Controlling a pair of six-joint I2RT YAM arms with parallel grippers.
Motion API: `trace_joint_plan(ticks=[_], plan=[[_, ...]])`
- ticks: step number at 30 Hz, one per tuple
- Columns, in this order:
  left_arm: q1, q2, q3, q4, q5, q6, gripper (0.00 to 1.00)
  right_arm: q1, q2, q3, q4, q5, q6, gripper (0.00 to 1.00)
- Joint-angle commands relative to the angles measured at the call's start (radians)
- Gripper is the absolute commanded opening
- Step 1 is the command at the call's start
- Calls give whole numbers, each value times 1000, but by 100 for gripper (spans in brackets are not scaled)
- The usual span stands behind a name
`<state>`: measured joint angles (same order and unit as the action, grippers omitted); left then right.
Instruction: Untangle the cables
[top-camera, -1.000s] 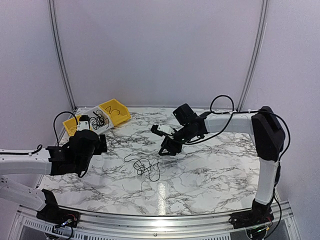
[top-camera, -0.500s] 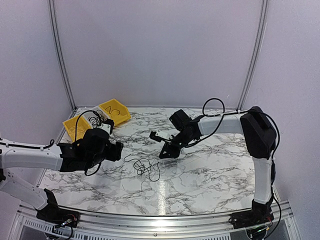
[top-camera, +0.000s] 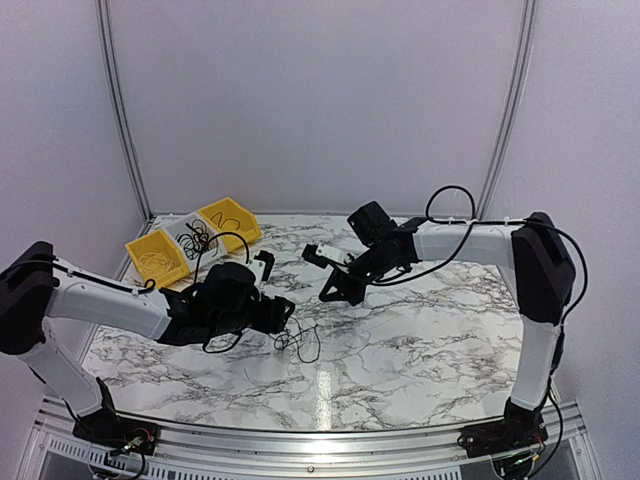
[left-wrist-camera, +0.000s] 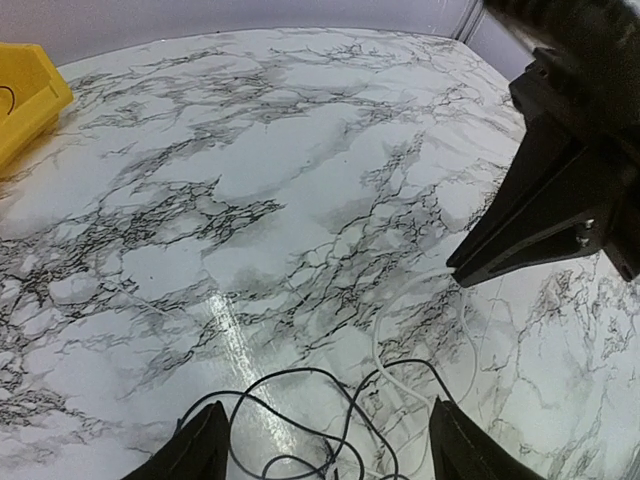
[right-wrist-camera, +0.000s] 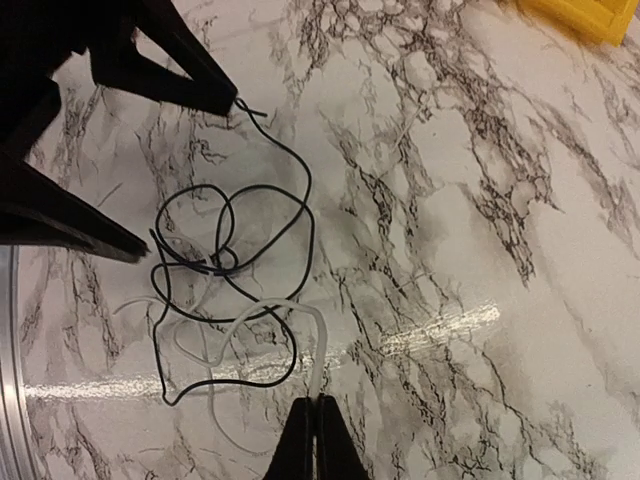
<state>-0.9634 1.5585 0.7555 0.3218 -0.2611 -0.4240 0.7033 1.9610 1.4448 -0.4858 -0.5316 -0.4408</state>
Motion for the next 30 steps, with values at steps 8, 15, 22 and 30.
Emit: trace_joint_plan(ticks=[8,15,22,30], plan=[[-3,231,173,152,88,-69,69,7,-82,-34,11,-102,13,0],[3,306,160,246,-21,-150,59,-4,-221,-84,65,-139,49,0],[10,380,163,255,-24,-180,53,-18,-398,-140,89,-306,42,0],[26,459,150,256,-20,-219,49,-84,-516,-96,-16,-537,-29,0]])
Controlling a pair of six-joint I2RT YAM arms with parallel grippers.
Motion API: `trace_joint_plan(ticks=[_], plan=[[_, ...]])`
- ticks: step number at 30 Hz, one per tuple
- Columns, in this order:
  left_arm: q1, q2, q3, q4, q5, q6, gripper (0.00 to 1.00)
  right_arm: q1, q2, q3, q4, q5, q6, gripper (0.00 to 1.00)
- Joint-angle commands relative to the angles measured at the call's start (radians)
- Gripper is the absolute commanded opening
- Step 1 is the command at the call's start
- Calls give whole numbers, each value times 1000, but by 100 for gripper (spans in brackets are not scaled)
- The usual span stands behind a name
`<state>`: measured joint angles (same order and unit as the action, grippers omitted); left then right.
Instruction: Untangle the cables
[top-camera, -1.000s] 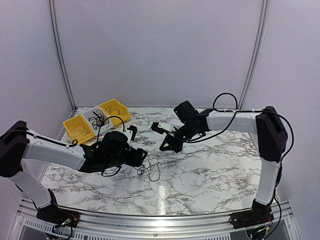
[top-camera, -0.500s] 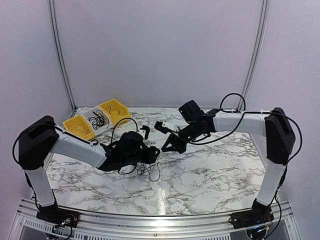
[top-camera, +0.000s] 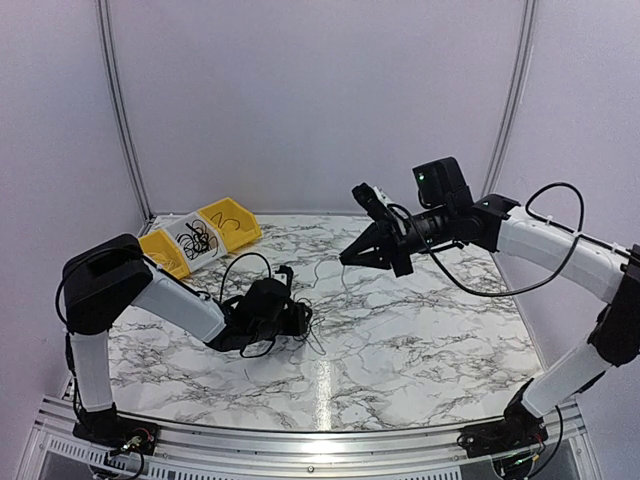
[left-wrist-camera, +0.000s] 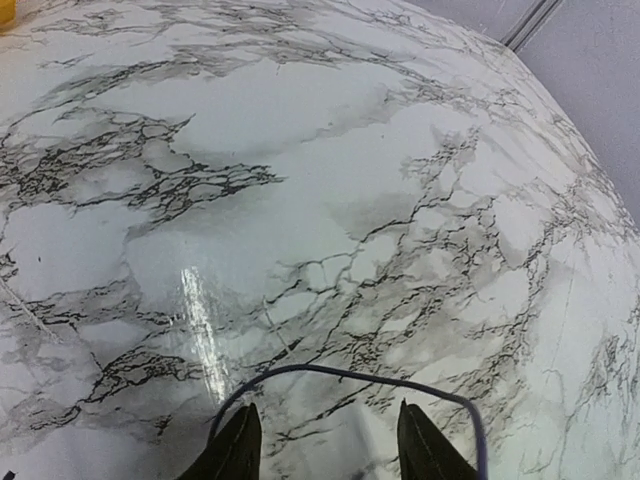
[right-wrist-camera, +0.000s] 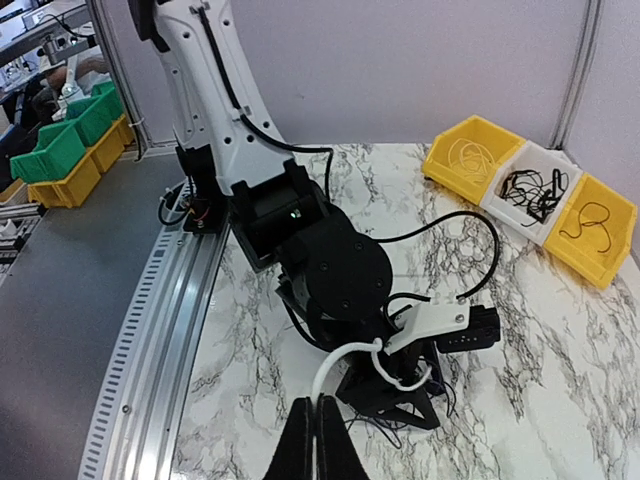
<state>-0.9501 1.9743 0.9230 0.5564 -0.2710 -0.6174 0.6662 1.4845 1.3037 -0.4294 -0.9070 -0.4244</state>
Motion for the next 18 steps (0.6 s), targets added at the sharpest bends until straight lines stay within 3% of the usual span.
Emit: trace_joint_plan(ticks=[1,11,18], plan=[[14,51,-20,22,-8,-34,48,-56,-49,57,-95,-173,-57,0],[19,80,-52,22,-1,-65,49,-215,-149,157,-274,-76,-197,0],[19,6,-79,22,-3,-24,51,-218,-147,86,-195,-40,-163,0]])
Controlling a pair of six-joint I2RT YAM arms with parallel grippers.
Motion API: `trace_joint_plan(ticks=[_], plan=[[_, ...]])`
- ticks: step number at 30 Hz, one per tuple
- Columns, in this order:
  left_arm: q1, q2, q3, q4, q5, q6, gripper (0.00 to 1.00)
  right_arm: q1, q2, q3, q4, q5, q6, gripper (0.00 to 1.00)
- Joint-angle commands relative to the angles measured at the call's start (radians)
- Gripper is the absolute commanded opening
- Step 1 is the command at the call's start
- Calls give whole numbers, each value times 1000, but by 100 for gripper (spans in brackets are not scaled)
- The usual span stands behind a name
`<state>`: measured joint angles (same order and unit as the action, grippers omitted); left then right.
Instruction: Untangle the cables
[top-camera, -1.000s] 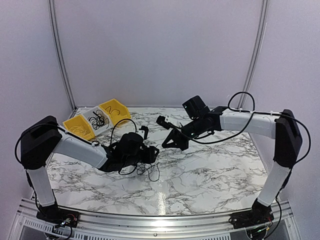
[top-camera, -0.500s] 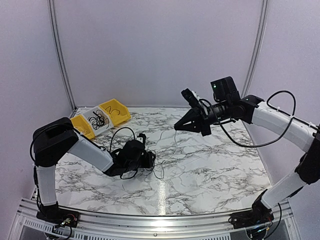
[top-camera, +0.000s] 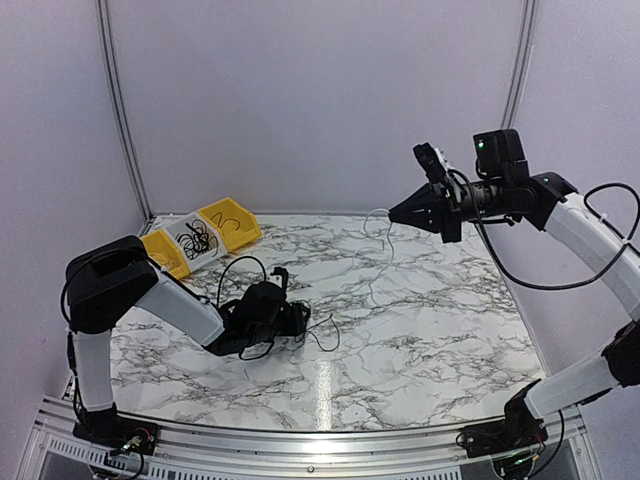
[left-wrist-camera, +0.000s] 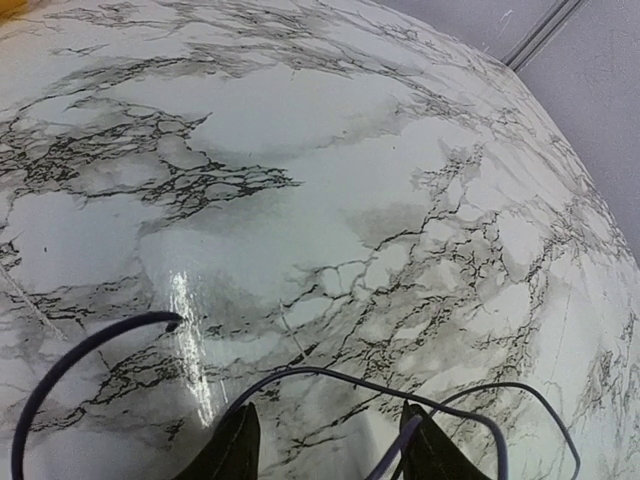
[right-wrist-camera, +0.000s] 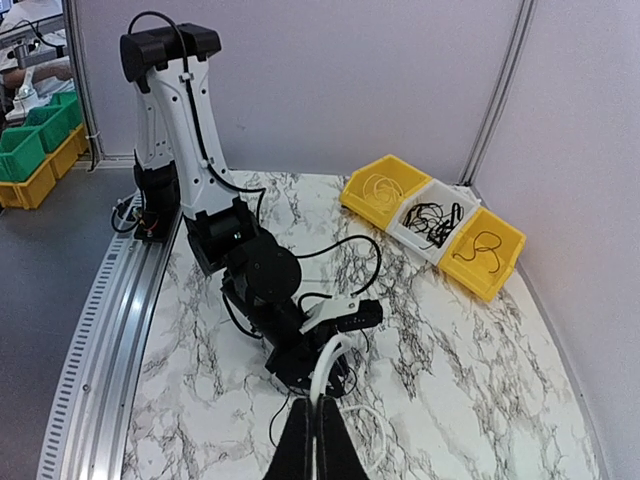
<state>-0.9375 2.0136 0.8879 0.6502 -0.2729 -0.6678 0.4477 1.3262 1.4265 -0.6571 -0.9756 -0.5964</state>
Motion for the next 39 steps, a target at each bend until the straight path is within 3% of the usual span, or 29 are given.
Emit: trace_joint_plan(ticks=[1,10,13,17,26,39], plan=[[6,-66,-53,-72,-2,45,51,0,17,-59,61,39,21,0],[-12,-421,-98,-98,-1,295,69,18,98,-191,171,116,0,0],[-46,-480,-74,-116,61,424,69,42,133,-210,177,168,-33,0],[-61,-517,-36,-146,166,491,68,78,184,-205,166,193,-49,0],[-66,-439,43,-179,453,558,60,156,230,-191,139,182,-71,0],[-64,-308,134,-210,441,604,42,177,269,-162,69,122,-100,0]])
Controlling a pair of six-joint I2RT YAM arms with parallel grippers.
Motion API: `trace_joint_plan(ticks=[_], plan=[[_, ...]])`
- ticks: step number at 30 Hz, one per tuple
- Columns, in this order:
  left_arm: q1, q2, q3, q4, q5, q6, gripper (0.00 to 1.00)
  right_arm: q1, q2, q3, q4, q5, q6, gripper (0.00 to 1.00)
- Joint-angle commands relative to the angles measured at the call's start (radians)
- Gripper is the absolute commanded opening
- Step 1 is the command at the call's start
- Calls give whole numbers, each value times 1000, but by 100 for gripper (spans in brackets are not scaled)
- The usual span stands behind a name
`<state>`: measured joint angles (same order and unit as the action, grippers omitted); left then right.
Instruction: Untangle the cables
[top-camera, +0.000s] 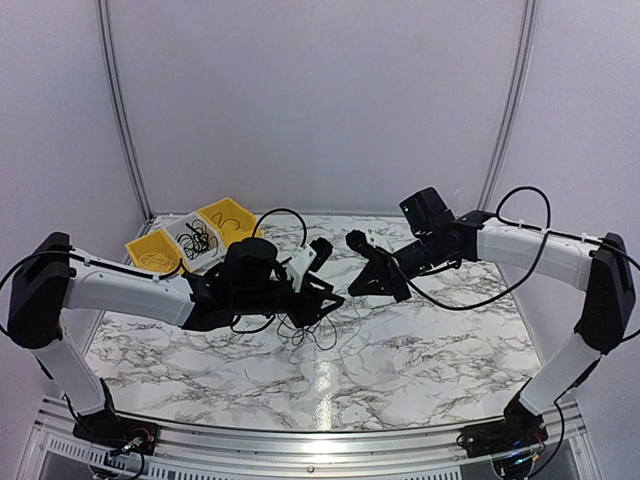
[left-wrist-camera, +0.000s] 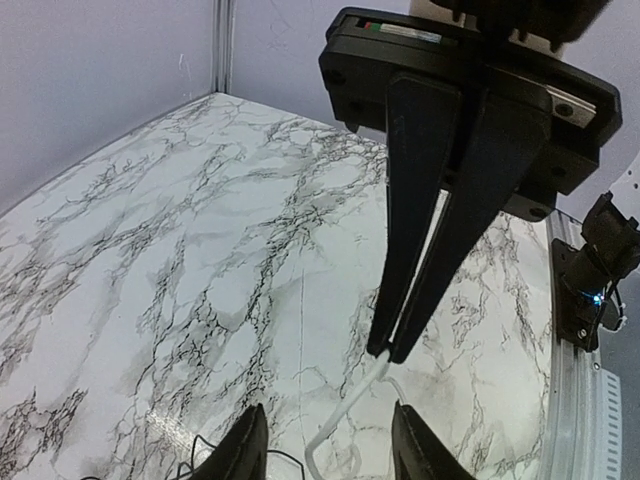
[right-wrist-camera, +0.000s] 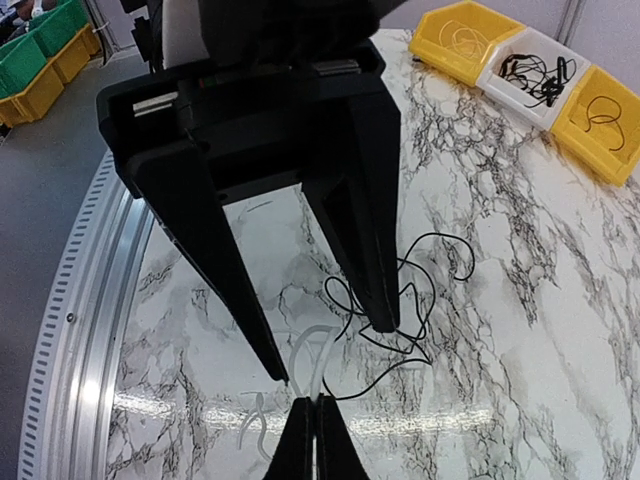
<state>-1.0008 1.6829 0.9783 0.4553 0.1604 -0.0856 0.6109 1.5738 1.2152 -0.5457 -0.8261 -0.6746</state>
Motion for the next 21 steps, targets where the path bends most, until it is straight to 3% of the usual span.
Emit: trace_joint_plan(ticks=[1,8,9,12,16,21], plan=[[-1,28,46,-15,3,21,40,15,27,52,-45,-31,-25,0],[-1,27,45,-16,-18,17,5,18,30,56,-42,-4,-24,0],[-1,19,40,-16,-21,13,3,17,26,57,-38,13,-20,5],[4,-26,18,-21,-37,-4,0,14,3,63,-31,106,-22,23],[29,-132,-1,-59,-76,-72,0,-32,-81,22,43,193,-3,38],[69,-258,-5,-149,-170,-155,0,-111,-116,-22,110,228,21,49]])
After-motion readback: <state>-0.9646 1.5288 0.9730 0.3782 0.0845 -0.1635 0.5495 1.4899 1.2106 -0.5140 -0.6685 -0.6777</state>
